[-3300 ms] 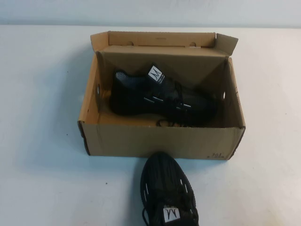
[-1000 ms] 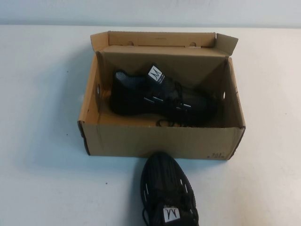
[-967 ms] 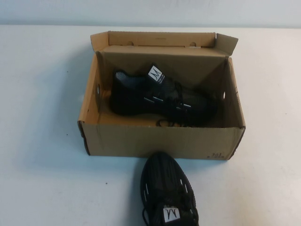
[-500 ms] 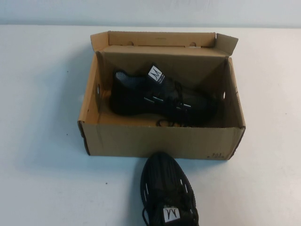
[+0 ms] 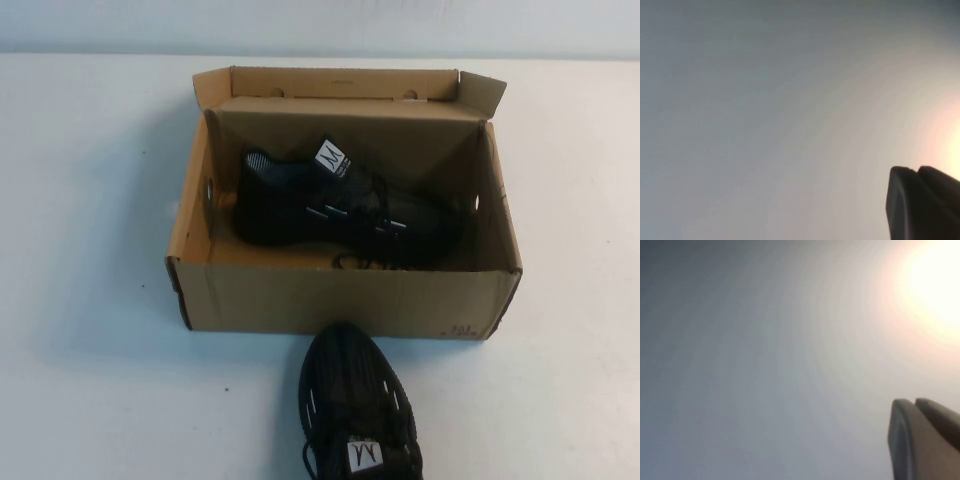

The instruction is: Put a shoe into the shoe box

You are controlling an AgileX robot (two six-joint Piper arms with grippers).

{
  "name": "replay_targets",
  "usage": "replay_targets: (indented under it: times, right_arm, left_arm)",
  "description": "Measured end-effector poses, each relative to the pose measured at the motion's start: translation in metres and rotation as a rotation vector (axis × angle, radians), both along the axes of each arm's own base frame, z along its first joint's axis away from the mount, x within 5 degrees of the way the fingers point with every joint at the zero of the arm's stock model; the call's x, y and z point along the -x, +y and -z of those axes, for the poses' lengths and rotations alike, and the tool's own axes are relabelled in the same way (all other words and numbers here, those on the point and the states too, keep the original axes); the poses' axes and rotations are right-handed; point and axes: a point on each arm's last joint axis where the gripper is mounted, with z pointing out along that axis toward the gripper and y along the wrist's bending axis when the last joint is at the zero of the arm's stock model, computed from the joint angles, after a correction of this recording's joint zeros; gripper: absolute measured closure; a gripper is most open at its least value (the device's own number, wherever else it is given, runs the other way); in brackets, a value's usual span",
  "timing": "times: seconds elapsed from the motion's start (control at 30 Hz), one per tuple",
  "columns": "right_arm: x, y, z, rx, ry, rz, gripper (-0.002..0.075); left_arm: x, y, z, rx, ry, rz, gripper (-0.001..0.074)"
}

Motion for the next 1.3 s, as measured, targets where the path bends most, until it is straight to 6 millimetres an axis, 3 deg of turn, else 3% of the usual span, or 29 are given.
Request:
replay_targets:
  times: [0.1,0.23,0.33,0.5,0.67,0.97,1.17,1.3]
  right_arm:
    - [-0.030,0.004,0.003,0.032,0.246,-0.040,0.0743]
    - [-0.069,0.007,0.022,0.090,0.547,-0.058,0.0742]
    - [-0.085,0.006,0.036,0.166,0.674,-0.039,0.0742]
    - [-0.090,0.014,0.047,0.180,0.754,-0.145,0.0742]
    - [-0.096,0.033,0.055,0.350,0.829,-0.364,0.0742]
    - [-0.149,0.063,0.059,0.587,1.082,-0.664,0.0741]
    - [-0.170,0.094,0.087,0.724,1.262,-0.867,0.0717]
    - [-0.175,0.114,0.101,0.802,1.343,-0.885,0.0711]
  left_arm:
    - [-0.026,-0.004,0.000,-0.042,0.246,0.002,0.0736]
    - [-0.063,-0.011,0.021,-0.093,0.585,0.009,0.0736]
    - [-0.078,-0.013,0.033,-0.120,0.719,0.006,0.0736]
    - [-0.084,-0.015,0.039,-0.120,0.795,0.019,0.0736]
    - [-0.085,-0.016,0.045,-0.120,0.861,0.033,0.0736]
    - [-0.096,-0.022,0.064,-0.244,1.083,0.059,0.0737]
    - [-0.111,-0.030,0.066,-0.305,1.229,0.125,0.0737]
    - [-0.118,-0.034,0.067,-0.307,1.273,0.162,0.0737]
